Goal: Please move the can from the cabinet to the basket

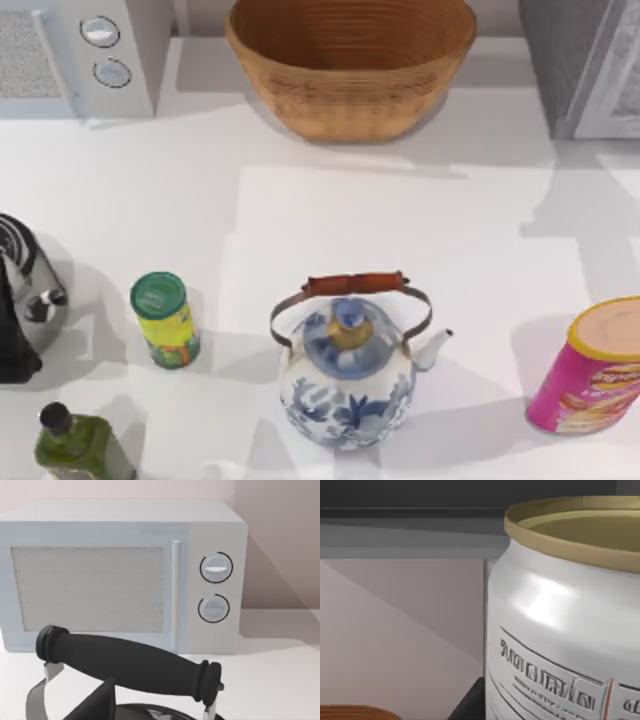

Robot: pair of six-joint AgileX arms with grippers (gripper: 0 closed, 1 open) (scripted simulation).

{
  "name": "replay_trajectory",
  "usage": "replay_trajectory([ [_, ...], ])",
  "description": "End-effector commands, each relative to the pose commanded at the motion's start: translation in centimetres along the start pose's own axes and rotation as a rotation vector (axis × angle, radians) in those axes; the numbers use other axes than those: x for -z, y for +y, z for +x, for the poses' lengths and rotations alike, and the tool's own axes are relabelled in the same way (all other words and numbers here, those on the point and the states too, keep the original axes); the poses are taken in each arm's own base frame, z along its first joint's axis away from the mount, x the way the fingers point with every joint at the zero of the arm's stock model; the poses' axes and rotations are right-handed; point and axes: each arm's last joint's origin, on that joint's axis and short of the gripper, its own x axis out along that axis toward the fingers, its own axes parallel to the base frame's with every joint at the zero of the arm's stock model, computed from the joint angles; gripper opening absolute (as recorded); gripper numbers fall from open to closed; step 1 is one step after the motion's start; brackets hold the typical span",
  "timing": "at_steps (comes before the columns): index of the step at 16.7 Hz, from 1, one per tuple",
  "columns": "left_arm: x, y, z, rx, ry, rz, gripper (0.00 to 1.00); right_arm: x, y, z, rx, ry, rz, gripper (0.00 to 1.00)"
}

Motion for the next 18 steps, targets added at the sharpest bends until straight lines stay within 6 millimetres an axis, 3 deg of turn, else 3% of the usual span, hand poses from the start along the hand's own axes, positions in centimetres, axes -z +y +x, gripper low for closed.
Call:
replay_trajectory([
  [5, 0.0, 0.0, 0.0, 0.000, 0.000, 0.000, 1.00, 15.1, -1.8, -1.1, -0.001, 0.132, -0.026, 0.00],
  [9, 0.0, 0.0, 0.0, 0.000, 0.000, 0.000, 1.00, 23.6, -3.0, -2.3, -0.004, 0.105, -0.009, 0.00],
  [13, 0.0, 0.0, 0.0, 0.000, 0.000, 0.000, 1.00, 27.7, -3.6, -2.6, -0.007, 0.025, 0.000, 0.00],
  [18, 0.0, 0.0, 0.0, 0.000, 0.000, 0.000, 1.00, 28.3, -3.7, -2.6, -0.008, 0.006, 0.000, 0.00],
])
